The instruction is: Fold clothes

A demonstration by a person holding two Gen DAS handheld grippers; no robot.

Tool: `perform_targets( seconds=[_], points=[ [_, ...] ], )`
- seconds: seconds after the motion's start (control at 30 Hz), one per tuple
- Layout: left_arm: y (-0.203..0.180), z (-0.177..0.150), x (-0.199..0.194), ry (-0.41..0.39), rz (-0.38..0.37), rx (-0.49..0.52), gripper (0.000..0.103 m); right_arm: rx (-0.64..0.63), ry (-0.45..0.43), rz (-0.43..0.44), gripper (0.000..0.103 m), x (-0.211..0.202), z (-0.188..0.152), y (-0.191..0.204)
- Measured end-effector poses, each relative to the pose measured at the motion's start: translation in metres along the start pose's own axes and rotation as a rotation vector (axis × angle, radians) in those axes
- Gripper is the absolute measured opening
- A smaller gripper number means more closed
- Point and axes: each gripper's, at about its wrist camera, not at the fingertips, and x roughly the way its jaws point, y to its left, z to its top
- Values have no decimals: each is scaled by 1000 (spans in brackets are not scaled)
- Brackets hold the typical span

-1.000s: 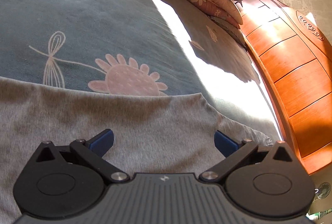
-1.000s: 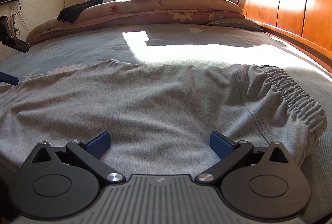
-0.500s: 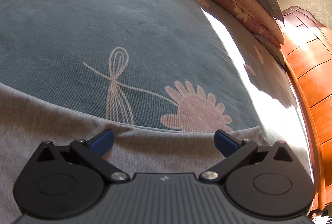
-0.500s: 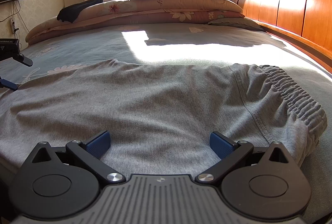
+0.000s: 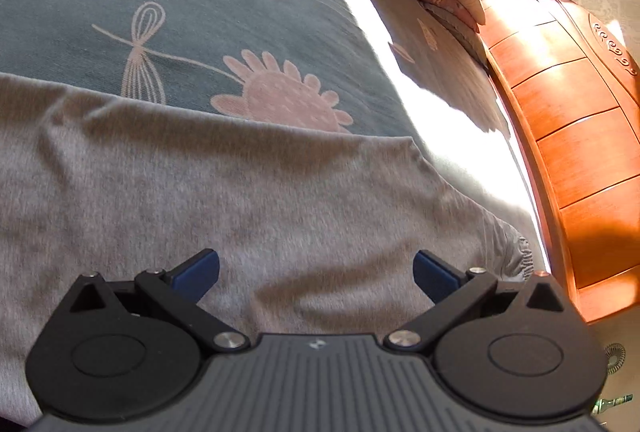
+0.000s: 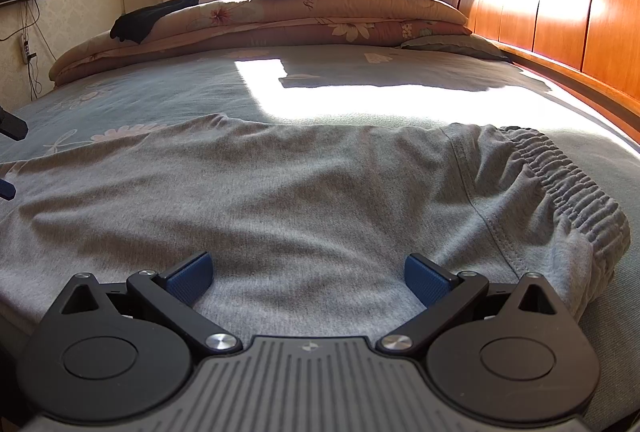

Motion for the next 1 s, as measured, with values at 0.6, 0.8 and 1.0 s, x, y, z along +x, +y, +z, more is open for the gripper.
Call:
perform_targets(
  seconds=[0.6,0.8,1.0],
  points=[
    [97,36,-68,-237,116,-258,102,-5,2,-2,103,-1,1,1],
    [115,44,-53,-216,186,-252,102,-5,1,-4,103,-1,0,1],
    [130,61,-86,-296,362,-249,102,-6,2,-4,103,0,1,2]
  ],
)
